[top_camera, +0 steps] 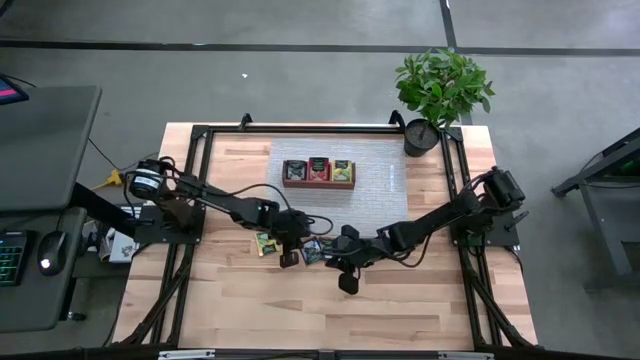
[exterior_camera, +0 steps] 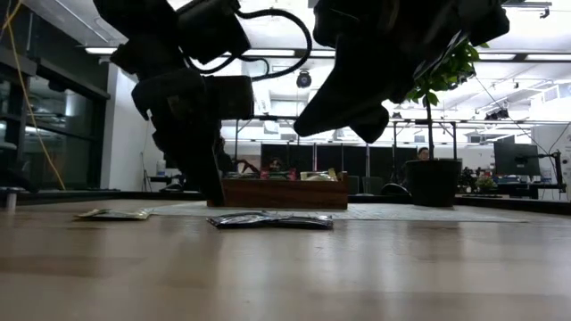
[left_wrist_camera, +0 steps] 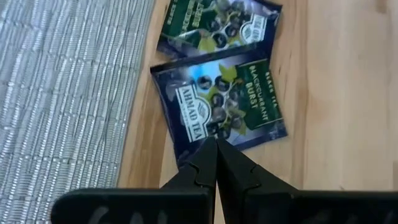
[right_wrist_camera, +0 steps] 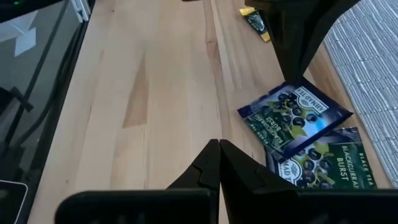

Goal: Pick & Place Tea
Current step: Put the violet tea packet into the left side of the brown organizer

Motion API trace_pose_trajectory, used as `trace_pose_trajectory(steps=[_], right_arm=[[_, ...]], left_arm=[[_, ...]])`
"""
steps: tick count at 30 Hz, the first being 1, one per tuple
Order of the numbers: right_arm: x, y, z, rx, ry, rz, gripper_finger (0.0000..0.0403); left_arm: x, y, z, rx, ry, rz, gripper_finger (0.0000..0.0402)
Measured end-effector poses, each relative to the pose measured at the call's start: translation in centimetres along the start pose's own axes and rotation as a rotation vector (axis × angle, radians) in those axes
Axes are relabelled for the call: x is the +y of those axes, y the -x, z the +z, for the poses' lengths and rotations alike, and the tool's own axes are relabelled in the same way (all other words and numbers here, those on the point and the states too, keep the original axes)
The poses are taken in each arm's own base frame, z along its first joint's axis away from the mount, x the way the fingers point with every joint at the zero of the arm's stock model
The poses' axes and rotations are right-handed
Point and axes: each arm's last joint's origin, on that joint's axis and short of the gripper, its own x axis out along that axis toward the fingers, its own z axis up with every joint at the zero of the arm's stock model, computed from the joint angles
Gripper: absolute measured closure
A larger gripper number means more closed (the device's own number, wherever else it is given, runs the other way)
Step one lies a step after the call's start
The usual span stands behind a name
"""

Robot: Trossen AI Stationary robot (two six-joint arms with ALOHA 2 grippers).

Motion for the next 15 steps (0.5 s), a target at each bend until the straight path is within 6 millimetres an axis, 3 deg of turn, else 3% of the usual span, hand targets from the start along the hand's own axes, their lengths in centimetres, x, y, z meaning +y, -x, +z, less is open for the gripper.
trace_pose_trajectory(steps=[15], right_arm=[[0.0, 0.0, 0.0, 0.001, 0.0, 0.005, 0.0403]], left_arm=[[0.4, -2.4, -0.4, 0.02, 0.034, 0.008, 0.0401]])
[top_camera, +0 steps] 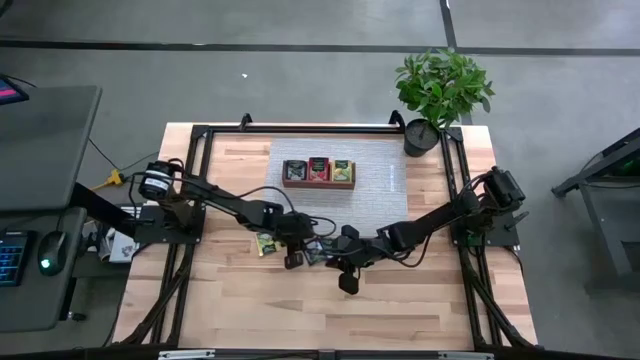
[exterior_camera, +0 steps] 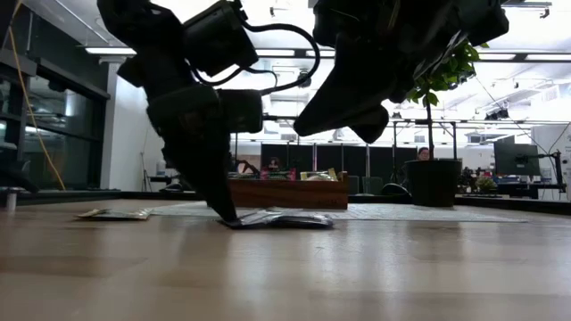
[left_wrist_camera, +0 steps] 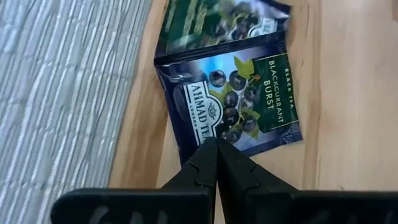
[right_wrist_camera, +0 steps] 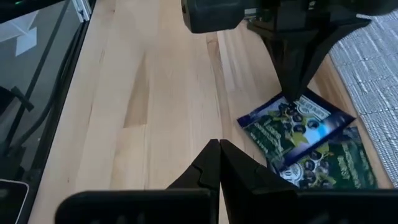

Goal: Pick & Place Tea
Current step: Put the violet tea packet into the left side of the brown organizer

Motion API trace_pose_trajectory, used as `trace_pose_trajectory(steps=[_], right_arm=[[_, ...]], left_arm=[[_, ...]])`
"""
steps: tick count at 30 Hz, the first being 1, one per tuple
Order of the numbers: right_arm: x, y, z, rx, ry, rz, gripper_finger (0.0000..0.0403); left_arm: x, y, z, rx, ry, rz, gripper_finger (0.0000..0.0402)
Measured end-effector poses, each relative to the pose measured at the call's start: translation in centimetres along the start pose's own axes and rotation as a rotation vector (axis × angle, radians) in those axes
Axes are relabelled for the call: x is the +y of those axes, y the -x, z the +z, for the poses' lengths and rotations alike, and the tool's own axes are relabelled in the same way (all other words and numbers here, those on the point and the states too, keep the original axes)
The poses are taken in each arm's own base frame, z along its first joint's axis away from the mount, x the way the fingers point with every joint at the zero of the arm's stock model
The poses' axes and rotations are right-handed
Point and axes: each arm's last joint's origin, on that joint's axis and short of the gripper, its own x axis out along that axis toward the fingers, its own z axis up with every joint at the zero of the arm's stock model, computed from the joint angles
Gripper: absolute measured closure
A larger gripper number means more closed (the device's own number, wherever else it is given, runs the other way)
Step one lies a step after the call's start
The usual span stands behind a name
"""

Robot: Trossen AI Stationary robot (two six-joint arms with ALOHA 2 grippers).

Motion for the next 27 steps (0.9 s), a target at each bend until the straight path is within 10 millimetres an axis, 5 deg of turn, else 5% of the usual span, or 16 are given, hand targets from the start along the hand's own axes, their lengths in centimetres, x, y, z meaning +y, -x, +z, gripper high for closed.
trace_pose_trajectory(steps=[7, 18, 27], right_arm=[[-1.2, 0.0, -0.3, 0.044, -0.101, -0.093, 0.0391], [-4.2, -0.6, 0.6, 0.027, -0.642, -0.131, 0.0281], [-4.3, -2.0, -0.8, 0.082, -0.812, -0.141, 0.0242]], left_arm=[[0.3, -1.0, -0.5, 0.03, 0.047, 0.016, 0.0401], [0.4, -1.1, -0.6, 0.032, 0.048, 0.033, 0.0401], [0.4, -1.1, -0.6, 0.03, 0.043, 0.033, 0.0401]])
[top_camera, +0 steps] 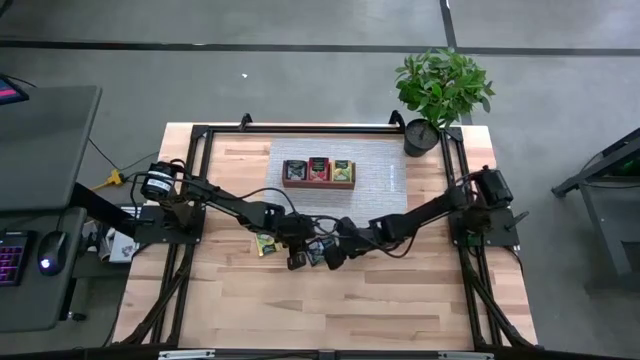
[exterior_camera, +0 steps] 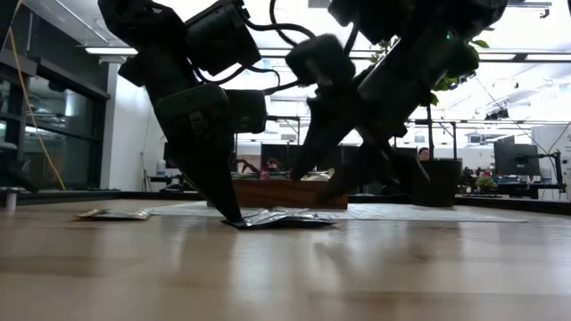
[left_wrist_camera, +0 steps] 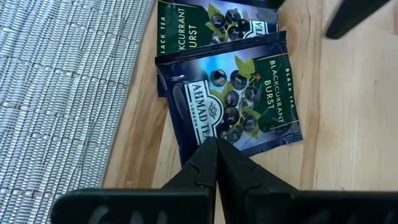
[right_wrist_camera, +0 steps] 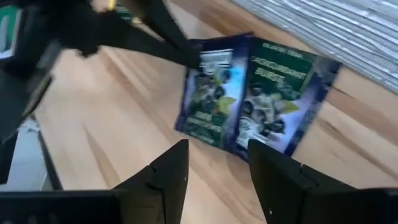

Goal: Pick & Place Tea
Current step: Put the violet tea packet into the left side of the brown organizer

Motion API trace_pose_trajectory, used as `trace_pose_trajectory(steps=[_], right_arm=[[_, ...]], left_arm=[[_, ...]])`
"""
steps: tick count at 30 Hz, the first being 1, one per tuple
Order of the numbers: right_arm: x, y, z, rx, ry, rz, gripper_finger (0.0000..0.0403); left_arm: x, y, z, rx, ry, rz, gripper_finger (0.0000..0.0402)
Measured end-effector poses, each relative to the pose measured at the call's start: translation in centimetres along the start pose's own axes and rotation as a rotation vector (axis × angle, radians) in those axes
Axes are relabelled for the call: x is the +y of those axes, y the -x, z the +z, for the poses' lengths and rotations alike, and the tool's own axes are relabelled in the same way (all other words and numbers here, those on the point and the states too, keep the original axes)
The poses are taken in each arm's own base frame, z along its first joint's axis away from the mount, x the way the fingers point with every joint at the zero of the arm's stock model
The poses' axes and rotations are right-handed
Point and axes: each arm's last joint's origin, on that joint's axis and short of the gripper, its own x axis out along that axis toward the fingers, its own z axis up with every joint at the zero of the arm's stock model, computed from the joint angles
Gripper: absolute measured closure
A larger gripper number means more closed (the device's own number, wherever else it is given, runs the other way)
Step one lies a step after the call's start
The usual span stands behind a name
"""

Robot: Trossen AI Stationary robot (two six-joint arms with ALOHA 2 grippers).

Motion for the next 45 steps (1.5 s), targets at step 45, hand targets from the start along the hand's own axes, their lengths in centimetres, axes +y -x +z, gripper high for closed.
trace_pose_trajectory(steps=[45], right_arm=[[-0.9, -2.5, -0.8, 0.088, -0.054, 0.046, 0.0367]], left_arm=[[-0.2, -0.1, 0.4, -0.039, 0.057, -0.045, 0.0401]])
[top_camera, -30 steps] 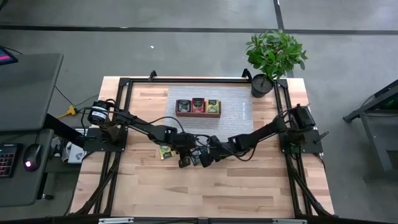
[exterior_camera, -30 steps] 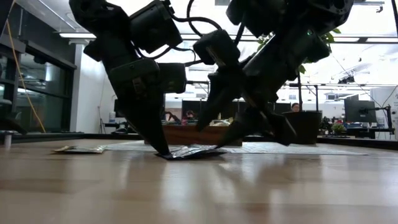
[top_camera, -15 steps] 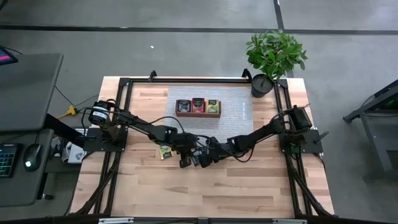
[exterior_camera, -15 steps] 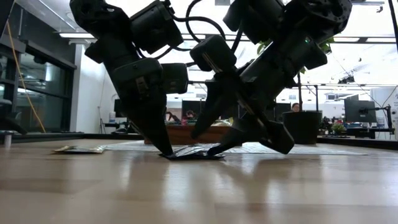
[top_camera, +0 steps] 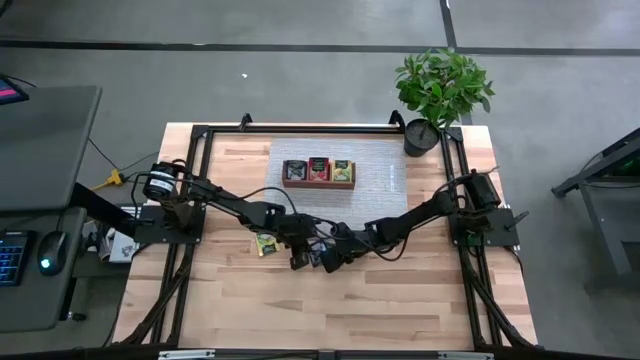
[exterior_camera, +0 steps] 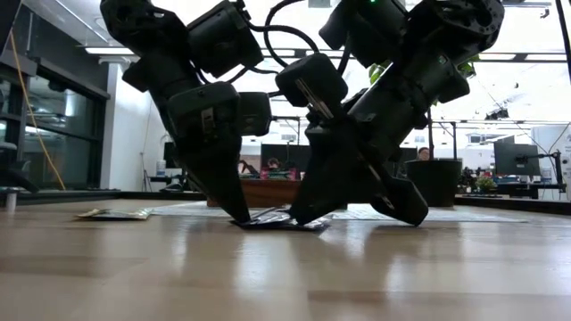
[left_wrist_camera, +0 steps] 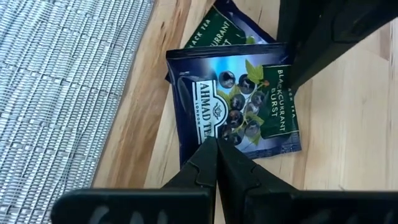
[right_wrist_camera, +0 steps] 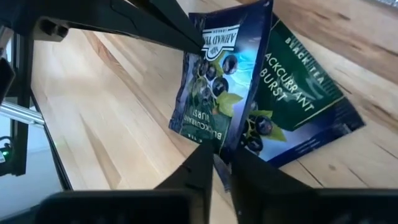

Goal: Pick & Place Tea
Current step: Put the violet tea packet into the left side of the brown organizer

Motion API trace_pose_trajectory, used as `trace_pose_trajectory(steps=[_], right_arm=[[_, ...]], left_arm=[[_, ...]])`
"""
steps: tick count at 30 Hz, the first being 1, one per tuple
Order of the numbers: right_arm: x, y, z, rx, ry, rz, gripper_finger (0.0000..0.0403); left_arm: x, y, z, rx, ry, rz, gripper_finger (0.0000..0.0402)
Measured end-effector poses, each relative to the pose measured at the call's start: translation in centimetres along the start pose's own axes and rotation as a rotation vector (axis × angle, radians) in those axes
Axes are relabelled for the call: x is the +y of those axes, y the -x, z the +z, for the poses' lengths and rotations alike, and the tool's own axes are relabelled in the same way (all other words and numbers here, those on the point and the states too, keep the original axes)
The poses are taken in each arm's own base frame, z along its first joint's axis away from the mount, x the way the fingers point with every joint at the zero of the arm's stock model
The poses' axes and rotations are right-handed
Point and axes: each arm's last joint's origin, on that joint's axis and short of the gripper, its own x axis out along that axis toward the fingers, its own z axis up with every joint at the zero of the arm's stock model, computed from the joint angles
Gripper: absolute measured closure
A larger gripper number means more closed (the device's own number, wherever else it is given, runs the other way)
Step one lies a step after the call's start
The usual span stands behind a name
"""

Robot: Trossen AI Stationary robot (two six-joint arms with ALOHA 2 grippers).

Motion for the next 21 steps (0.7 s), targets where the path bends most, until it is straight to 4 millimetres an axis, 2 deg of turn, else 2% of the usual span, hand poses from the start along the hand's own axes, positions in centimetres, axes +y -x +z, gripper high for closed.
trace_pose_trajectory(steps=[4, 21], right_arm=[[-0.01, 0.0, 0.02, -0.008, 0.003, -0.002, 0.0398], [0.29, 0.06, -0.5, 0.025, 0.033, 0.018, 0.0402]], left_arm=[[-0.11, -0.01, 0.15, -0.011, -0.001, -0.022, 0.0401], [-0.36, -0.01, 0.34, -0.013, -0.025, -0.078, 0.0401]])
